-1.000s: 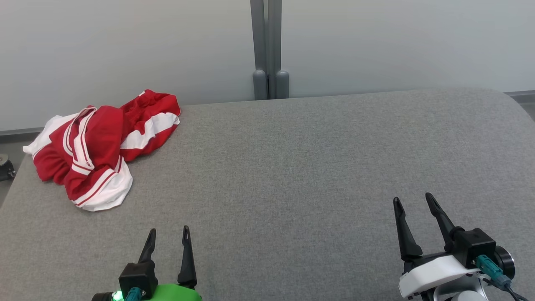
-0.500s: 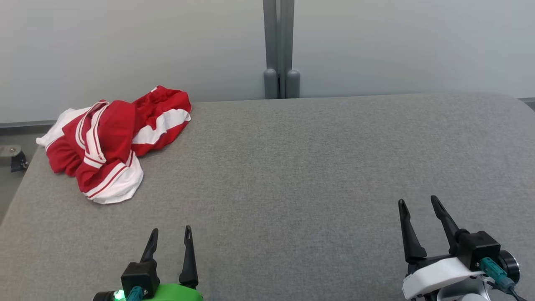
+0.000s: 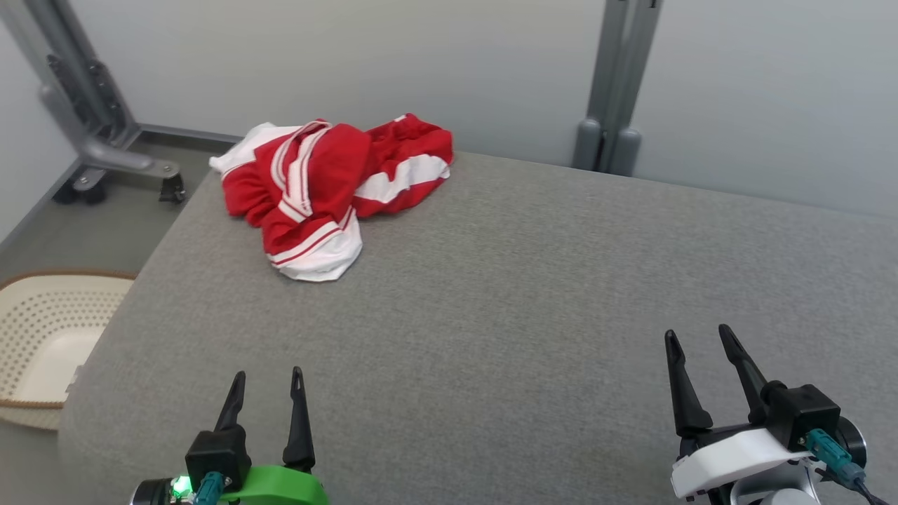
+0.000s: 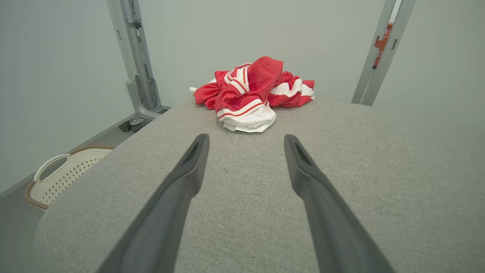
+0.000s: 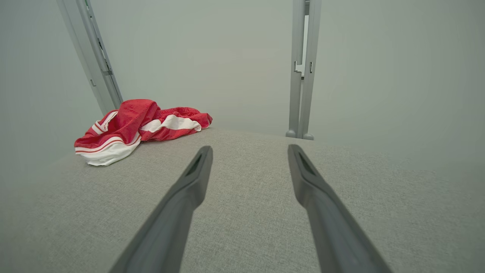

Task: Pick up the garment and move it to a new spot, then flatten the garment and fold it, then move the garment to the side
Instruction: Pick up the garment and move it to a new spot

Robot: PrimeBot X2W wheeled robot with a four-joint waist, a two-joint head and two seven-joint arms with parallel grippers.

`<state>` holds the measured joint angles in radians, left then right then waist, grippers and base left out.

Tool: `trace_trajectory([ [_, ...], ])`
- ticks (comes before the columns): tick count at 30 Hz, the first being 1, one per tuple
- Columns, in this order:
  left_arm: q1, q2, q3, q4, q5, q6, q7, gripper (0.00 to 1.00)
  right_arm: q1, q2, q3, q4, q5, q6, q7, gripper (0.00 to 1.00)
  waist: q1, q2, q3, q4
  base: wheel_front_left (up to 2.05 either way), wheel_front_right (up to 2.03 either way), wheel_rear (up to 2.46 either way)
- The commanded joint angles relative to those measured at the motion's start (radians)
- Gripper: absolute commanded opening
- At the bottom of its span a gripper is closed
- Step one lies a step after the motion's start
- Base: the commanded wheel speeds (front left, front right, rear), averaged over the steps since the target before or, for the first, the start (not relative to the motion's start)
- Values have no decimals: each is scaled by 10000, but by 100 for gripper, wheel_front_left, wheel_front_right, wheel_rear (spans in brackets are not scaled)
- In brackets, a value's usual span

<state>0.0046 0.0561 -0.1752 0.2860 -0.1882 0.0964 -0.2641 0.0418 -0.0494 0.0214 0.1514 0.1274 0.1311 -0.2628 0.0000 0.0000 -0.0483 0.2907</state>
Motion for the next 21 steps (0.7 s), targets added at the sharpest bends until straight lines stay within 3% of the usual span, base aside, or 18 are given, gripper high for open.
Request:
trace_trajectory([
  [1,-106,75,38,-27,31,-45,-9,100,-97,-22,-11,-41,56,-6,-32,100,0,0,130,1775,0,0,0],
  [7,230,23,661,-585,-154,258,-7,100,-761,-32,660,209,-145,-8,-32,100,0,0,615,2270,0,0,0],
  [21,637,-48,1037,-1134,-184,425,-7,100,-1320,-30,994,579,-234,-8,-32,100,0,0,840,2393,0,0,0],
])
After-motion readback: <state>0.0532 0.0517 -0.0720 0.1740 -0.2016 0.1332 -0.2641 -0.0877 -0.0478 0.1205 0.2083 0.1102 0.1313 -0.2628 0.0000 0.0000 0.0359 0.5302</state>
